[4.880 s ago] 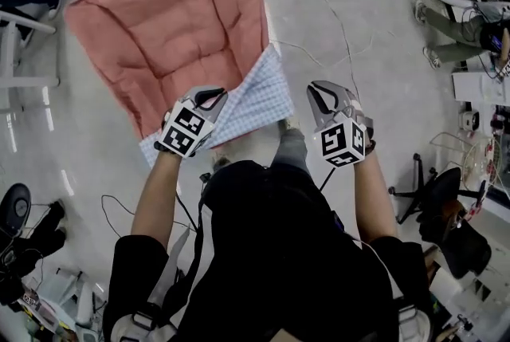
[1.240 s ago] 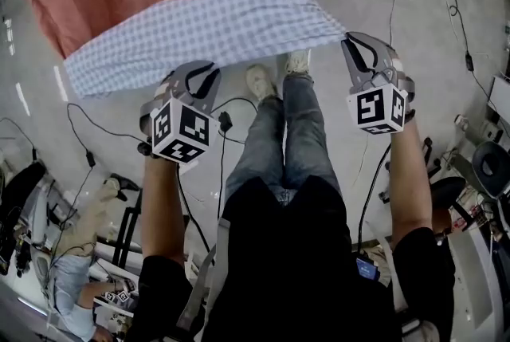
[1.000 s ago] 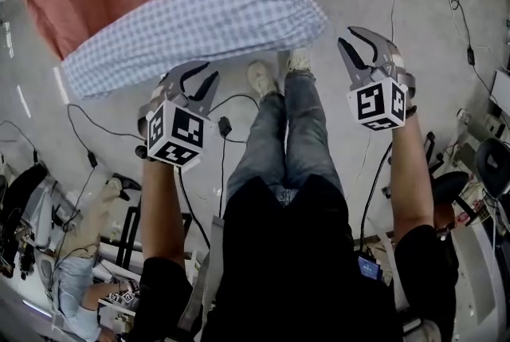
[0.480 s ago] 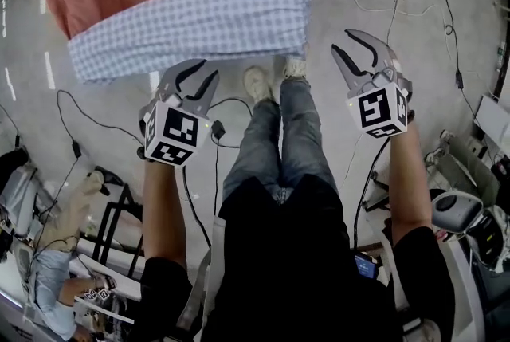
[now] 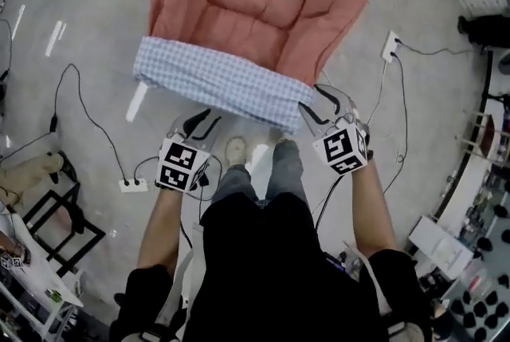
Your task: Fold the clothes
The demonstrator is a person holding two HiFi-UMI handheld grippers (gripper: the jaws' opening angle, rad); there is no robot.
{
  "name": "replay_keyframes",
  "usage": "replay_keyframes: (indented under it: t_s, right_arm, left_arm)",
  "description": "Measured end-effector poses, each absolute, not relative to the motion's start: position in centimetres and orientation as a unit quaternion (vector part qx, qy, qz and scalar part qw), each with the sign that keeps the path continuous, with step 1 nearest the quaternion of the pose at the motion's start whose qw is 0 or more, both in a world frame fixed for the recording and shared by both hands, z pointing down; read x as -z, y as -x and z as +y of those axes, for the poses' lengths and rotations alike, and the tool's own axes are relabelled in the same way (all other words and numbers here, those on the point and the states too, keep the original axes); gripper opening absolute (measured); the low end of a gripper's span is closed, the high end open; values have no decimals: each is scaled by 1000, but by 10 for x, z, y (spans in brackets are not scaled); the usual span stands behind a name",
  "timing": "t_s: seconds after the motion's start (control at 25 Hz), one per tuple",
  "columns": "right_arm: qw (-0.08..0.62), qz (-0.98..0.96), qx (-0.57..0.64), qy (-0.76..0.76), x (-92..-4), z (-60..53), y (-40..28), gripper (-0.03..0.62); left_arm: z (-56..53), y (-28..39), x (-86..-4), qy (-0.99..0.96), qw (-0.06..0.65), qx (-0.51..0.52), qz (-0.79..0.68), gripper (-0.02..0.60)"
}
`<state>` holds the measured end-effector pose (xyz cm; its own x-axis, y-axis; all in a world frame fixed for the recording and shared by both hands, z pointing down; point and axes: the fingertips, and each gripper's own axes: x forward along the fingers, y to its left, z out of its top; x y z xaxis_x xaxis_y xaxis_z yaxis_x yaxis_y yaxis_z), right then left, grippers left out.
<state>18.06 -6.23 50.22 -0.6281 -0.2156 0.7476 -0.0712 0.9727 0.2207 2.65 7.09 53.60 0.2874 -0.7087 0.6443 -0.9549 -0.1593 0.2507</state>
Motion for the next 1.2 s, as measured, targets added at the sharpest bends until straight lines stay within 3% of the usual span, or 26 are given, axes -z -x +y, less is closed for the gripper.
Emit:
replay_keyframes:
  t_s: [0.08,0.28,0.36,0.44,0.72,1.2]
  right_arm:
    - [403,-912,66,-42,-478,-59,-153,273]
    - [358,-929,76,54,-452,-86,-91,275]
    - [349,-931,47,99,-458,-93,-73,291]
    - [342,-928,24,147,-461,-98,-64,296]
    - [366,-880,59,298,-482,-118,-54,295]
    - [442,-838,-22,318,-593,-80,18,293]
  left_arm:
    - [73,-19,-511,-718,322,-172,-593,154]
    - [53,1,-503,-653,341,-118,-666,169]
    - [46,5,-514,-622,368,-79,-687,222]
    - [41,6,-521,-576,385,-30,-721,233]
    - [57,-20,-543,-403,414,93,-811,233]
    - [124,-21,-638,-280,426,224,-831,233]
